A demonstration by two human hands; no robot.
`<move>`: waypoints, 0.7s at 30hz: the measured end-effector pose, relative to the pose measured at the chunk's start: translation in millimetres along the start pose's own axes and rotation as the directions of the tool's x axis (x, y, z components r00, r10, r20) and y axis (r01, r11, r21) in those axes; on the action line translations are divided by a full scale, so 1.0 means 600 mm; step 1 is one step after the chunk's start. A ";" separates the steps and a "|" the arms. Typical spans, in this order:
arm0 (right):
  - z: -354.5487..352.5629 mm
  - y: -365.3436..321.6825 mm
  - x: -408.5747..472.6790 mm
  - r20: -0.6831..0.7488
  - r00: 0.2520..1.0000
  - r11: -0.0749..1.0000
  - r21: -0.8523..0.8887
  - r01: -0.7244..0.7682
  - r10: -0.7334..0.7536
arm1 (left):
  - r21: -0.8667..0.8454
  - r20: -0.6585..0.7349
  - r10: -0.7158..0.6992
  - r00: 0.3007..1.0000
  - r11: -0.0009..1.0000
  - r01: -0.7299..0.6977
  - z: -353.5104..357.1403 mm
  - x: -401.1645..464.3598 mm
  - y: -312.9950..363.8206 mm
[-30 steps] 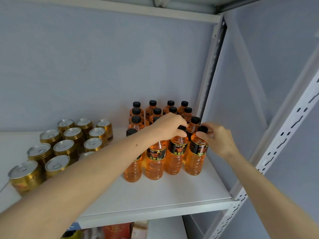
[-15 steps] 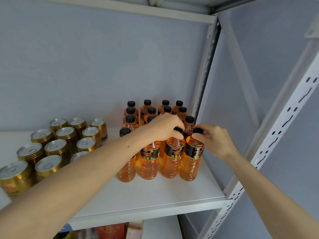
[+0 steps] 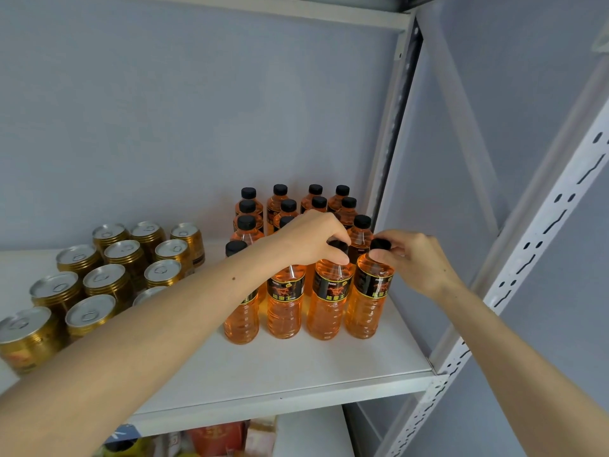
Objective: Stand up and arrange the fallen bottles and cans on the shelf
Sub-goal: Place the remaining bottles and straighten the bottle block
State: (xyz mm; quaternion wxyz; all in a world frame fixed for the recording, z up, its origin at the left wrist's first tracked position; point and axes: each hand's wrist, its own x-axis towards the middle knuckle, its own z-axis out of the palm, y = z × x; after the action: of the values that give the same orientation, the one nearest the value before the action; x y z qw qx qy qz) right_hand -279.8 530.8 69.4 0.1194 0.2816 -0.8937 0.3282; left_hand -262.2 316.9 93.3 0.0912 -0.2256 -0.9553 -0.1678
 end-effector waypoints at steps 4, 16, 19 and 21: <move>0.000 0.001 -0.001 -0.014 1.000 1.000 0.000 -0.008 0.008 | -0.053 0.005 -0.001 1.000 0.999 0.002 -0.001 -0.004 -0.009; -0.012 0.005 0.014 0.026 0.999 0.999 -0.032 -0.037 0.038 | -0.094 0.040 -0.028 0.999 0.995 0.031 -0.007 -0.004 -0.015; -0.024 0.004 0.039 -0.105 0.991 0.996 0.015 -0.087 0.088 | -0.150 -0.172 -0.110 0.979 0.985 0.084 -0.023 0.001 -0.029; -0.023 0.001 0.067 -0.126 0.984 0.991 0.061 -0.122 0.129 | -0.177 -0.259 -0.175 0.950 0.975 0.131 -0.029 0.009 -0.041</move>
State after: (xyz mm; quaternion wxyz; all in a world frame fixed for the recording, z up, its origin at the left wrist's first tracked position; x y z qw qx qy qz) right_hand -312.8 523.1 95.3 0.1486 0.2061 -0.8910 0.3763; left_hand -277.0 292.0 103.7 0.1904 -0.1320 -0.9320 -0.2789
